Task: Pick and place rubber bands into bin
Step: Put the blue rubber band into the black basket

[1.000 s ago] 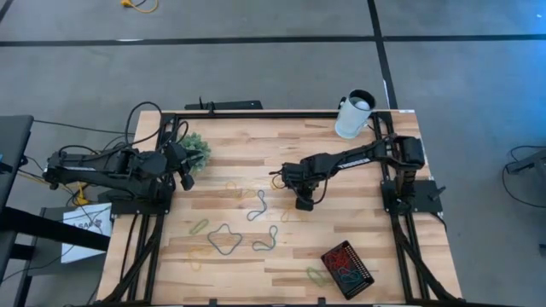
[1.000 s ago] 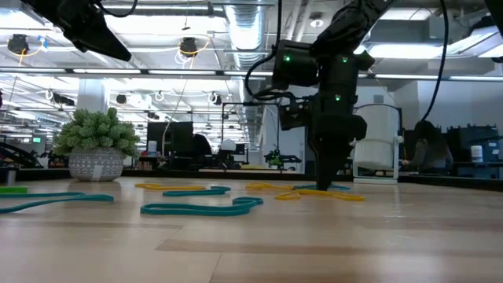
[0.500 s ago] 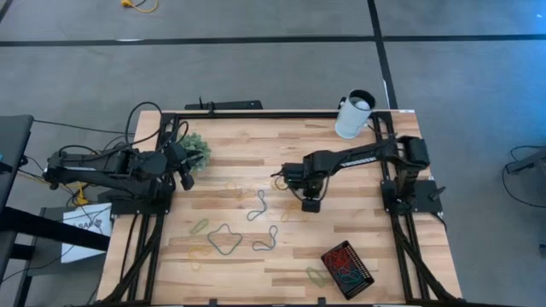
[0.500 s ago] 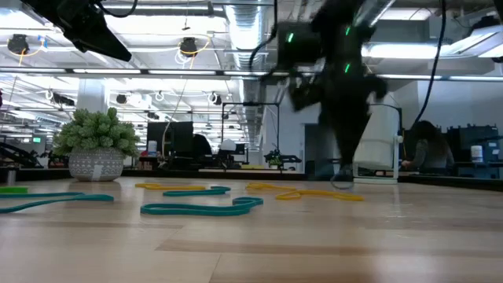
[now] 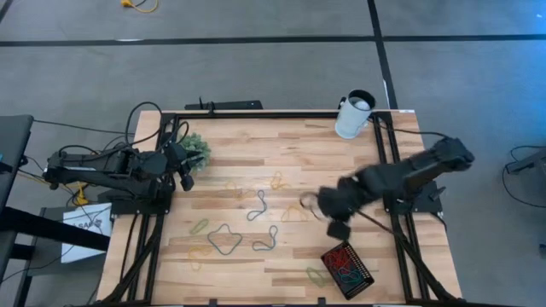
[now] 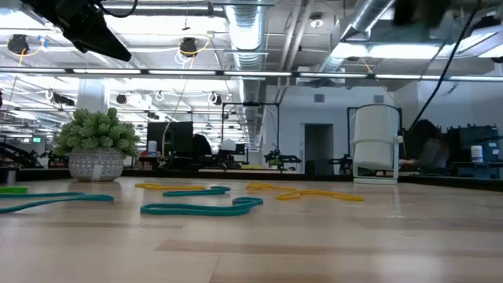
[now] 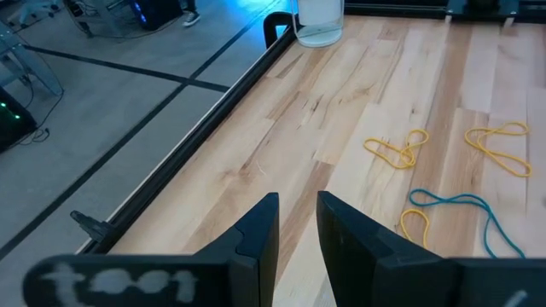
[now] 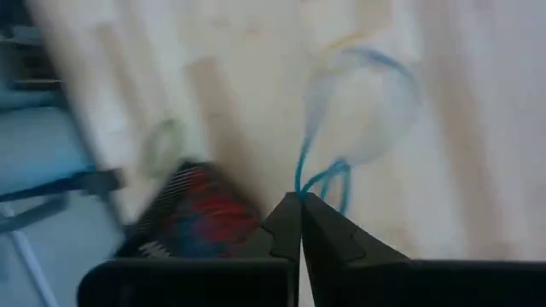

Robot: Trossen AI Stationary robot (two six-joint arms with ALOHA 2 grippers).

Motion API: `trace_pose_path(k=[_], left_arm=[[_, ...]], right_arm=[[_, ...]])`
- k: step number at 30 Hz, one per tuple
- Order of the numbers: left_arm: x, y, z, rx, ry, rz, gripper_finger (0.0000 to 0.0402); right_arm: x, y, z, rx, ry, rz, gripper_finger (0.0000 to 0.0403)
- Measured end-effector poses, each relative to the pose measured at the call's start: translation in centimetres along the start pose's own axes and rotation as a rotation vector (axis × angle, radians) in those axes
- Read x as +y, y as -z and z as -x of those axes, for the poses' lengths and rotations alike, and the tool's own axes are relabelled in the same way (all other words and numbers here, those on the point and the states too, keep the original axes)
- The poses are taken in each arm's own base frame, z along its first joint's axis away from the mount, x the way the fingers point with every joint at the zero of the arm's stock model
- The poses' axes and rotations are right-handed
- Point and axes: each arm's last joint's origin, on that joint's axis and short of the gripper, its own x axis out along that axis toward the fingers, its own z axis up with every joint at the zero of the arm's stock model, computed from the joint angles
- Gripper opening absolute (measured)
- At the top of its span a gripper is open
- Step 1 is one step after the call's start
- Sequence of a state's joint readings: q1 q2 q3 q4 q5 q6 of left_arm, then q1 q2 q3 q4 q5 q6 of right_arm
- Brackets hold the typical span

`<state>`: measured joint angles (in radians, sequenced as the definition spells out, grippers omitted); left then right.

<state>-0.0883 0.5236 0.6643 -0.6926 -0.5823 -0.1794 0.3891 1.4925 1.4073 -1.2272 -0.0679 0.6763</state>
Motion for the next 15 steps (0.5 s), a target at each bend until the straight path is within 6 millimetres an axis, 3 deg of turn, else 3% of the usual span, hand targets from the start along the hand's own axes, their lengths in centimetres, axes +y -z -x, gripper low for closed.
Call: trace_pose_path(k=[7, 15], left_arm=[[0.0, 0.0, 0.0, -0.002, 0.002, 0.041, 0.0073], [-0.1, 0.0, 0.0, 0.003, 0.029, 0.064, 0.0073]], right_arm=[[6.8, 5.2, -0.9, -0.107, -0.105, 0.111, 0.0001], [11.8, 9.3, -5.8, -0.081, -0.062, 0.136, 0.0000]])
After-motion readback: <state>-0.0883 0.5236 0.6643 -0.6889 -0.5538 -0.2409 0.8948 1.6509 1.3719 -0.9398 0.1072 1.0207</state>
